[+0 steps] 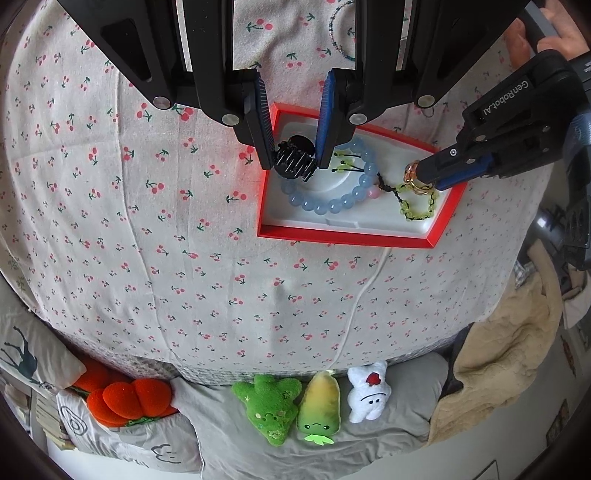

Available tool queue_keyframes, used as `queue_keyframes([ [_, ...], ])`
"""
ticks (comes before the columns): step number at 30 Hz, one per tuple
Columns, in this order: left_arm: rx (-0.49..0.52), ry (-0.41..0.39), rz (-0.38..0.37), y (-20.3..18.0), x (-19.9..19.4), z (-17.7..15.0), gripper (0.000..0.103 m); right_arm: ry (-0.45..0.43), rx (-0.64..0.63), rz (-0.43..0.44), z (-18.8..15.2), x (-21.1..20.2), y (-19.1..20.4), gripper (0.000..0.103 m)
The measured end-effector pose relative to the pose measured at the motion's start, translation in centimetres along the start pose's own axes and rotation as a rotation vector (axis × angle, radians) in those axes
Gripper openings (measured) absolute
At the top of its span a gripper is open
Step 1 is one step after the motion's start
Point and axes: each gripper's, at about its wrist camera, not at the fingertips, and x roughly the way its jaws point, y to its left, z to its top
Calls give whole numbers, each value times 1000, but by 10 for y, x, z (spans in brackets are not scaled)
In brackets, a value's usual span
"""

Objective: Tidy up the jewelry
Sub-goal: 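Lower the gold pendant into the red box and open the left tool, then lower the black hair clip into the red box and open the right tool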

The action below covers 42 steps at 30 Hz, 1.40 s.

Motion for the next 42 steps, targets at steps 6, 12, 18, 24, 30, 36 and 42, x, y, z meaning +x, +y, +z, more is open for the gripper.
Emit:
queue_keyframes([
  [6, 6, -17, -3, -2, -18, -4, 59, 0, -2, -8, 1, 2, 0, 23],
  [12, -4, 4, 26, 3, -35, -16, 71, 1, -14, -17, 1, 5, 4, 23],
  [18, -22, 36, 42, 9, -42, -27, 75, 6, -56, -30, 3, 9, 14, 23],
  [24, -52, 63, 60, 20, -42, -35, 76, 25, -64, -49, 2, 17, 17, 23],
  [30, -61, 73, 65, 24, -43, -38, 76, 27, -69, -54, 0, 19, 18, 23],
  [36, -49, 81, 72, 22, -42, -40, 80, 29, -81, -26, -4, 12, 22, 44],
  [42, -25, 90, 95, 19, -42, -45, 81, -5, -126, -9, -10, -7, 31, 59],
])
